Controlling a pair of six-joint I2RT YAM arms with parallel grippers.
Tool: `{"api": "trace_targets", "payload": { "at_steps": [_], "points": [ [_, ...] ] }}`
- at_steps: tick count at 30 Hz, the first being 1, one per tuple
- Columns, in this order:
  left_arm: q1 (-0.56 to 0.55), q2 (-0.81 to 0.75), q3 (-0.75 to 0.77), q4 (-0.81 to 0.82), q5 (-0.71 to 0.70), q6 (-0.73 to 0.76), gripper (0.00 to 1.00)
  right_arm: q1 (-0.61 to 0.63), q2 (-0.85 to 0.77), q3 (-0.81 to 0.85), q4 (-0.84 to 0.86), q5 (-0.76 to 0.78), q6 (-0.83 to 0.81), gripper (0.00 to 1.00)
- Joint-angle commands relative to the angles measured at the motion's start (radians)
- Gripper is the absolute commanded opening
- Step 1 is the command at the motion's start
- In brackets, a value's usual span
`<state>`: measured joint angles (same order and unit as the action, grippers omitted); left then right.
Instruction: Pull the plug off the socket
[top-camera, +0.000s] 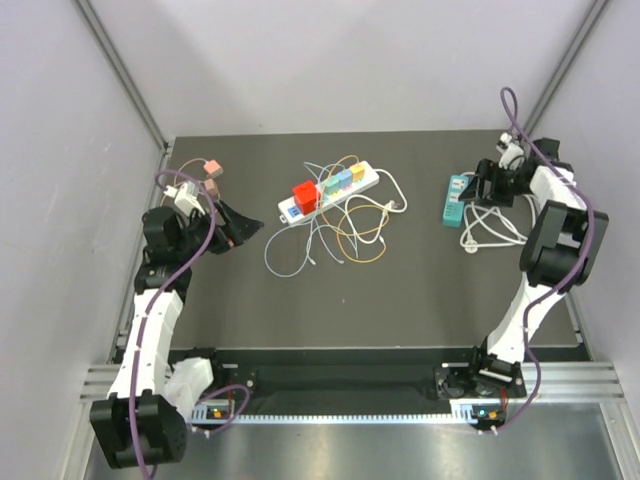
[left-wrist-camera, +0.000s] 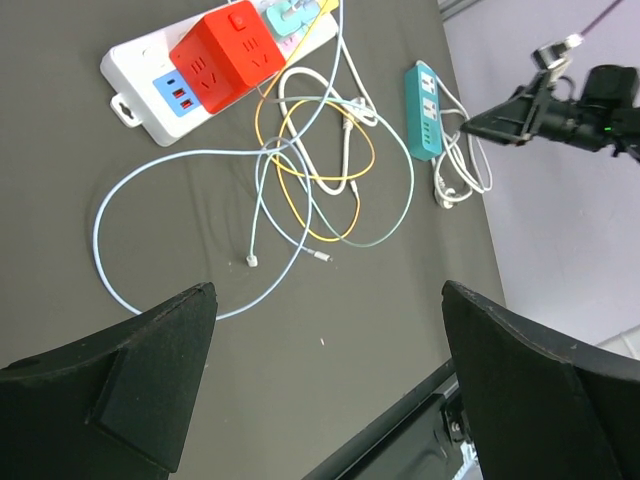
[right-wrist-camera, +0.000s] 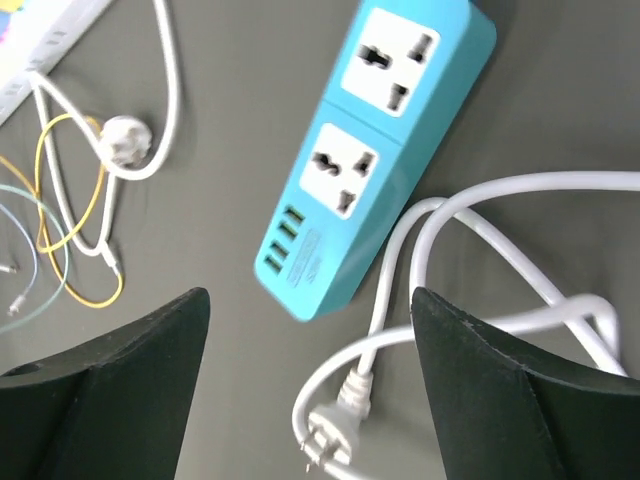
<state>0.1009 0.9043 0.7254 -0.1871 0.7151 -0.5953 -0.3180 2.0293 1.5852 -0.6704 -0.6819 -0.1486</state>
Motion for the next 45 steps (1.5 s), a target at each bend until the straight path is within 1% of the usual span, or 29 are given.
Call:
{"api": "trace_targets", "payload": {
  "at_steps": [1, 4, 6, 8, 9, 12, 13, 14, 15, 17, 19, 21, 22, 24, 25, 27, 30, 32, 34, 35, 36, 37, 40, 42, 45],
  "points": [
    [0.000, 0.037, 0.000, 0.047, 0.032, 0.011, 0.99, -0.013, -0.141, -0.002, -0.011, -0.045, -0.124, 0.82],
    [0.000, 0.076, 0.006, 0.060, 0.058, -0.001, 0.99, -0.012, -0.200, -0.036, -0.021, -0.090, -0.192, 0.82],
    [-0.001, 0.108, 0.012, 0.077, 0.052, 0.000, 0.99, -0.012, -0.233, -0.079, -0.034, -0.155, -0.236, 0.82],
    [-0.012, 0.123, 0.026, 0.080, 0.027, 0.031, 0.99, -0.003, -0.288, -0.131, -0.057, -0.232, -0.316, 0.82],
    [-0.023, 0.127, 0.035, 0.075, -0.021, 0.079, 0.99, 0.002, -0.309, -0.151, -0.064, -0.254, -0.347, 0.82],
    [-0.093, 0.154, 0.084, 0.049, -0.127, 0.153, 0.99, 0.029, -0.418, -0.253, -0.067, -0.365, -0.442, 0.82],
    [-0.110, 0.183, 0.098, 0.049, -0.199, 0.198, 0.99, 0.048, -0.478, -0.304, -0.063, -0.433, -0.480, 0.82],
    [-0.172, 0.200, 0.126, 0.049, -0.233, 0.221, 0.99, 0.059, -0.510, -0.329, -0.051, -0.461, -0.485, 0.82],
    [-0.199, 0.221, 0.141, 0.040, -0.274, 0.244, 0.99, 0.071, -0.543, -0.347, -0.046, -0.484, -0.494, 0.82],
    [-0.260, 0.298, 0.201, 0.023, -0.362, 0.324, 0.99, 0.129, -0.625, -0.383, -0.031, -0.499, -0.494, 0.82],
    [-0.283, 0.388, 0.256, -0.033, -0.429, 0.347, 0.99, 0.196, -0.696, -0.405, -0.012, -0.484, -0.468, 0.82],
    [-0.293, 0.447, 0.331, -0.057, -0.480, 0.333, 0.99, 0.235, -0.734, -0.427, 0.011, -0.464, -0.438, 0.82],
    [-0.297, 0.500, 0.359, -0.072, -0.505, 0.293, 0.99, 0.258, -0.771, -0.464, 0.061, -0.458, -0.387, 0.82],
    [-0.323, 0.548, 0.439, -0.110, -0.535, 0.269, 0.98, 0.263, -0.810, -0.523, 0.151, -0.456, -0.314, 0.82],
    [-0.339, 0.594, 0.468, -0.132, -0.561, 0.243, 0.98, 0.263, -0.845, -0.589, 0.235, -0.456, -0.260, 0.83],
    [-0.388, 0.645, 0.554, -0.170, -0.612, 0.253, 0.98, 0.263, -0.872, -0.632, 0.265, -0.420, -0.264, 0.85],
    [-0.423, 0.732, 0.650, -0.202, -0.635, 0.298, 0.97, 0.238, -0.897, -0.675, 0.290, -0.426, -0.256, 0.86],
    [-0.425, 0.794, 0.722, -0.241, -0.640, 0.354, 0.96, 0.217, -0.902, -0.686, 0.305, -0.452, -0.243, 0.87],
    [-0.425, 0.844, 0.790, -0.297, -0.640, 0.449, 0.94, 0.205, -0.906, -0.686, 0.302, -0.461, -0.243, 0.86],
    [-0.425, 0.857, 0.808, -0.311, -0.640, 0.486, 0.93, 0.201, -0.906, -0.688, 0.304, -0.467, -0.244, 0.86],
    [-0.425, 0.869, 0.822, -0.333, -0.637, 0.562, 0.93, 0.198, -0.908, -0.691, 0.304, -0.473, -0.244, 0.87],
    [-0.425, 0.889, 0.833, -0.339, -0.638, 0.587, 0.93, 0.189, -0.905, -0.694, 0.304, -0.485, -0.246, 0.86],
    [-0.425, 0.929, 0.903, -0.394, -0.644, 0.742, 0.95, 0.171, -0.903, -0.689, 0.293, -0.505, -0.246, 0.86],
    [-0.425, 0.944, 0.922, -0.413, -0.638, 0.822, 0.95, 0.163, -0.906, -0.688, 0.293, -0.510, -0.246, 0.86],
    [-0.423, 0.984, 0.945, -0.431, -0.563, 0.893, 0.96, 0.151, -0.909, -0.689, 0.293, -0.518, -0.246, 0.86]
  ]
}}
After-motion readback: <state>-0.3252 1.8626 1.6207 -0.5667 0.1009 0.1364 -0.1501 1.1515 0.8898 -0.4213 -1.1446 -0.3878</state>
